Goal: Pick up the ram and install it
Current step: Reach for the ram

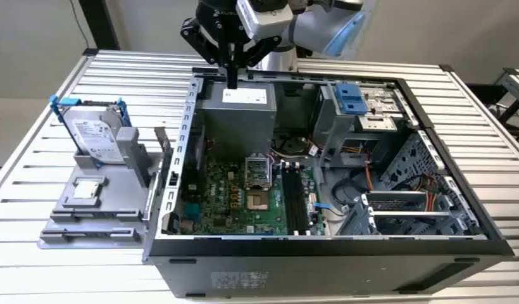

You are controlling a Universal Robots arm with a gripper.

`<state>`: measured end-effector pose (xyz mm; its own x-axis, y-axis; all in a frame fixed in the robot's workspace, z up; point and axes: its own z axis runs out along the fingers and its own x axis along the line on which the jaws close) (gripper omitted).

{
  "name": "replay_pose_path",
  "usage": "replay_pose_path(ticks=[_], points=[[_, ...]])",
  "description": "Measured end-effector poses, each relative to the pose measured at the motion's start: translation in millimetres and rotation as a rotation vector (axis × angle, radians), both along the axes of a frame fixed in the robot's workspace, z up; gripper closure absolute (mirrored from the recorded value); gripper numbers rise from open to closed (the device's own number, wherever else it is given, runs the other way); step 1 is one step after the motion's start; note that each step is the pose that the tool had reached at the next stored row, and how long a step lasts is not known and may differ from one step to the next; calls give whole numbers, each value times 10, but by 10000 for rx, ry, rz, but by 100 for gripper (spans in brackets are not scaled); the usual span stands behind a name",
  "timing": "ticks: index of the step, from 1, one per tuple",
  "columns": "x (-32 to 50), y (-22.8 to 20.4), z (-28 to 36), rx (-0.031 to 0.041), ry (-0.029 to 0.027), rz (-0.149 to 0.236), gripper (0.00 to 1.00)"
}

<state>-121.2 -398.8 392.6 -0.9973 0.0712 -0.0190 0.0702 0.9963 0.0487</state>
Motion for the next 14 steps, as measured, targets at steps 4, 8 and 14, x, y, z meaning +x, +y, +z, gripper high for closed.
replay_pose_path(ticks=[4,8,14], points=[[0,0,0,0,0,0,100],[0,0,0,0,0,0,100],[-21,0,-1,1,-1,0,100]])
